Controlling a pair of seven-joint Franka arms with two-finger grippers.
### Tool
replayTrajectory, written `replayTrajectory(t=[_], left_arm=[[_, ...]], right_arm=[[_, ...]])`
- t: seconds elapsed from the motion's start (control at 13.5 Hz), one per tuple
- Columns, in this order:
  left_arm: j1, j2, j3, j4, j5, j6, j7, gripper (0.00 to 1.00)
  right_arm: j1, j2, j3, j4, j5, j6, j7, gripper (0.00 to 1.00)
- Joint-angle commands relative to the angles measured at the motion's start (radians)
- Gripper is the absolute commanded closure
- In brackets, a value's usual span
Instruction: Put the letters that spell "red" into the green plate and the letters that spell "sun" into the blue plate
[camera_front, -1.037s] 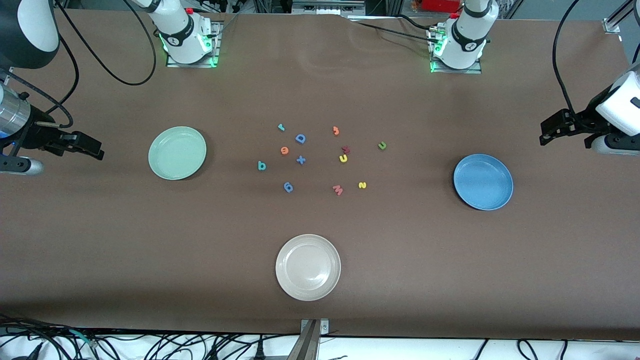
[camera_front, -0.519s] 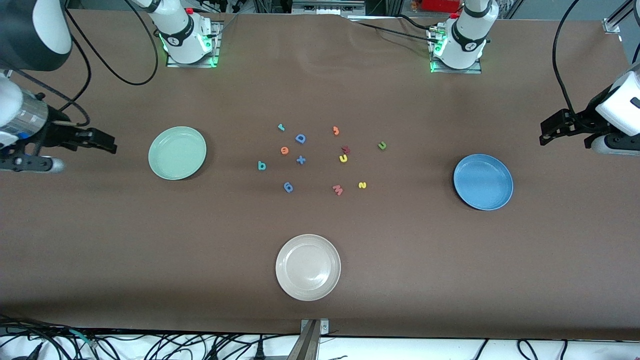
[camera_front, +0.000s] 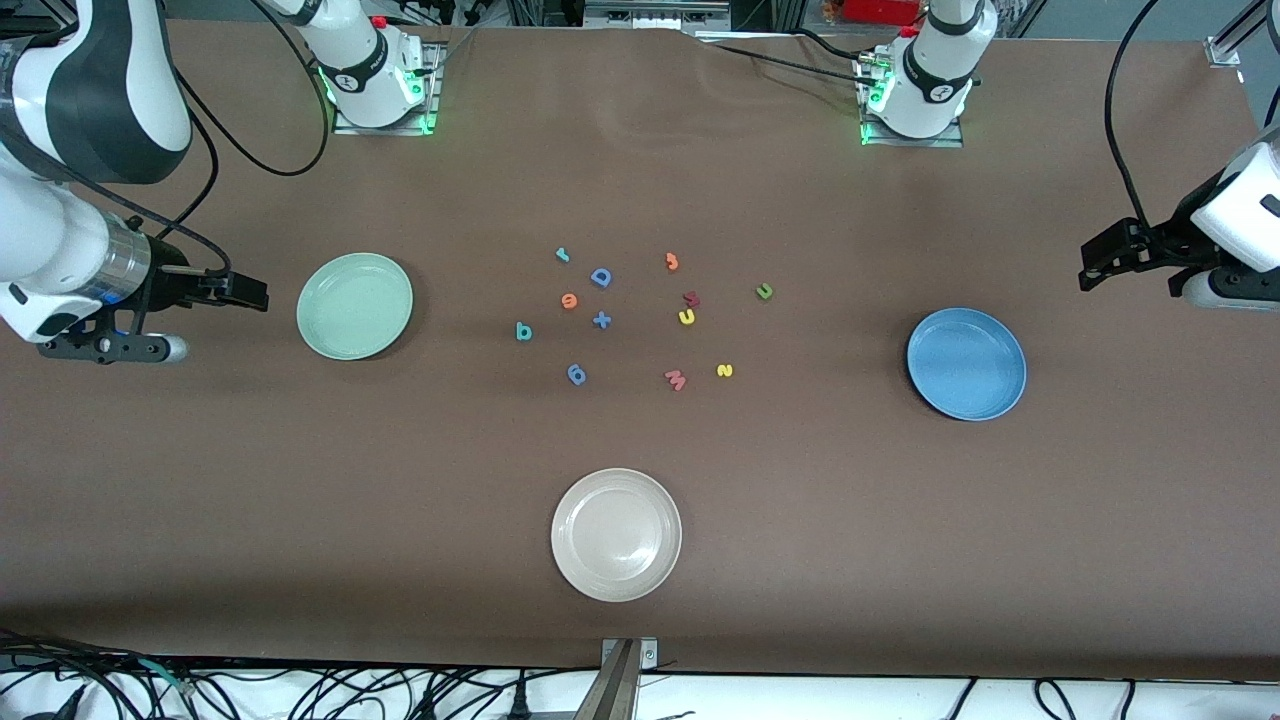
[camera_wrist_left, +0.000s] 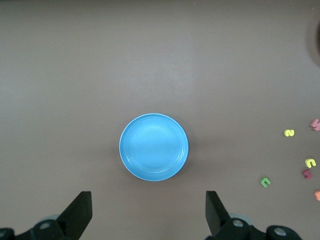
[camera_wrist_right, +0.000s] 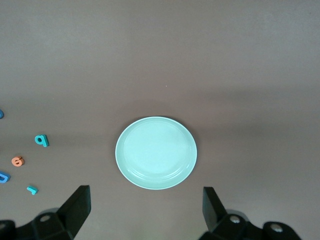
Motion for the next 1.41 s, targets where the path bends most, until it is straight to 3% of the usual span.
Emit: replayTrajectory(t=[0.0, 0.74, 1.33], left_arm=[[-0.002, 0.000, 0.004, 0.003, -0.031, -0.005, 0.023, 0.00], [-0.002, 0.000, 0.004, 0.003, -0.031, -0.005, 0.021, 0.00], [-0.002, 0.005, 0.004, 0.002, -0.031, -0.005, 0.021, 0.00]], right_arm=[[-0.001, 0.000, 0.001, 0.004, -0.012, 0.007, 0.019, 0.01], [0.004, -0.044, -0.005, 0.009, 0.000, -0.070, 0.023, 0.00], [0.004, -0.049, -0.013, 0.038, -0.006, -0.036, 0.022, 0.00]])
